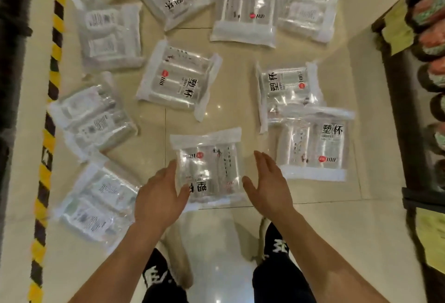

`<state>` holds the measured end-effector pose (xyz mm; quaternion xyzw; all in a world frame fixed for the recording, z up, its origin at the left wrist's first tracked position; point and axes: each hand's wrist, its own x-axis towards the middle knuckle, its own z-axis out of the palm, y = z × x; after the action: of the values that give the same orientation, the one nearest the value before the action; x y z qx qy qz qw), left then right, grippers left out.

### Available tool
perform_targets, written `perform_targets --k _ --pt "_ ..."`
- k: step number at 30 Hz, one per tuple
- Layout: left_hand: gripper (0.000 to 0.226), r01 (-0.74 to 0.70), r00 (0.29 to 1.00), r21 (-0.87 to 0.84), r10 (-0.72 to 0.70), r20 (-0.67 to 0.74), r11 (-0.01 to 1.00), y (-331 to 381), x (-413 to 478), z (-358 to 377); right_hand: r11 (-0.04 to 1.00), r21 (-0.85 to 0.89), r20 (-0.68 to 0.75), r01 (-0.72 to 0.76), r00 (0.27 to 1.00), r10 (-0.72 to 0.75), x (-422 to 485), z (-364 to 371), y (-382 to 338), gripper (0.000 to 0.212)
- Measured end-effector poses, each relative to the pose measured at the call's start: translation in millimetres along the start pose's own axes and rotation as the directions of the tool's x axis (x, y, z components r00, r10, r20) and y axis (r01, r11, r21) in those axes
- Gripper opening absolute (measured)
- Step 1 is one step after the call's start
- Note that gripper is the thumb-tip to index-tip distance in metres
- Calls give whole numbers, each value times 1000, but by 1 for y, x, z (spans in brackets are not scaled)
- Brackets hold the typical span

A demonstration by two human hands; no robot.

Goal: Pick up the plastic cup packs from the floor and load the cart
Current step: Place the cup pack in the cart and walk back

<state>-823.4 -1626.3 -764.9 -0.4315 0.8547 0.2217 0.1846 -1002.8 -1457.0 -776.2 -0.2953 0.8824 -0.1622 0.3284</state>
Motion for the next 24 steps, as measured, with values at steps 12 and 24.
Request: perform_targets --k 12,24 --pt "66 148 989 -130 -149 5 980 -73 142 190 996 54 93 -77 993 72 139 175 101 78" --pt "78 133 986 -424 -165 -39 896 -35 103 106 944 301 -30 -136 988 152 94 103 45 84"
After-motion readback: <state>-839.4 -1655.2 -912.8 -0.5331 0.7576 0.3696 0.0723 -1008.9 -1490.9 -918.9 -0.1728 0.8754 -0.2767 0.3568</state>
